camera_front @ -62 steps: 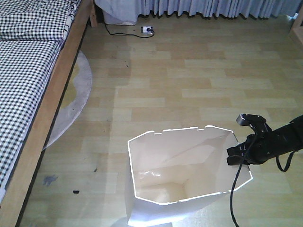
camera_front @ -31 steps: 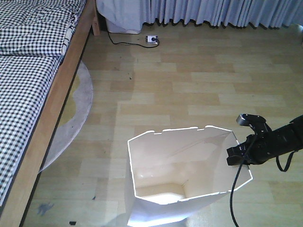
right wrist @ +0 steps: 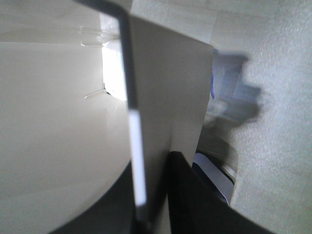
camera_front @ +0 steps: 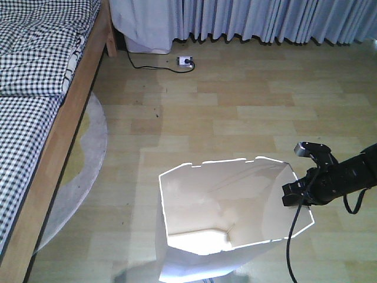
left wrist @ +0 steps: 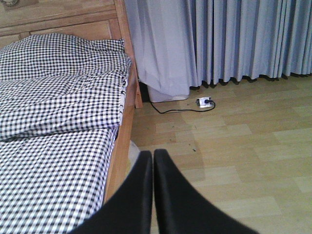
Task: Move trash bin to bedside with robot
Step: 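Drag the bin with the right gripper across the floor toward the bed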
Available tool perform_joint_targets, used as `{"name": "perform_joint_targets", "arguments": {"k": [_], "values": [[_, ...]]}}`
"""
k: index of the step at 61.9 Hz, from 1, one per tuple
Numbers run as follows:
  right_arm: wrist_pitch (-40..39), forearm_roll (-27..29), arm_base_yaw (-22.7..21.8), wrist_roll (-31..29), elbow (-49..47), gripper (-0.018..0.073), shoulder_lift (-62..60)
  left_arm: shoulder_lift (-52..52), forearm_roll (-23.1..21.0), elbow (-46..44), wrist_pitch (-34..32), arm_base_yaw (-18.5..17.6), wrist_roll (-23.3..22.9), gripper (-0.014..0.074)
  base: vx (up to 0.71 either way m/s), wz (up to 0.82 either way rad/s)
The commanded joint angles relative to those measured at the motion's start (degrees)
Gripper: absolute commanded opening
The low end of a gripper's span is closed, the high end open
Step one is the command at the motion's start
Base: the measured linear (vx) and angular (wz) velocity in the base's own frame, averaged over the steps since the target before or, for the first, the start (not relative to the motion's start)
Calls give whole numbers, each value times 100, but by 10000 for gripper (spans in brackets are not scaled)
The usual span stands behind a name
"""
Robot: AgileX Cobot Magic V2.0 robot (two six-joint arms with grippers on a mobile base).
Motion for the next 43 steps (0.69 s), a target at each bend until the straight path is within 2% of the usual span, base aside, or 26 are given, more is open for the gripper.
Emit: {"name": "perform_joint_targets", "arguments": {"k": [1,43], "values": [[1035,456,-20,55,-84,-6,-399,-54,-24,160,-423,-34,-46,-6,34,-4],[1035,456,-20,55,-84,-6,-399,-54,-24,160,-423,-34,-46,-6,32,0]]}}
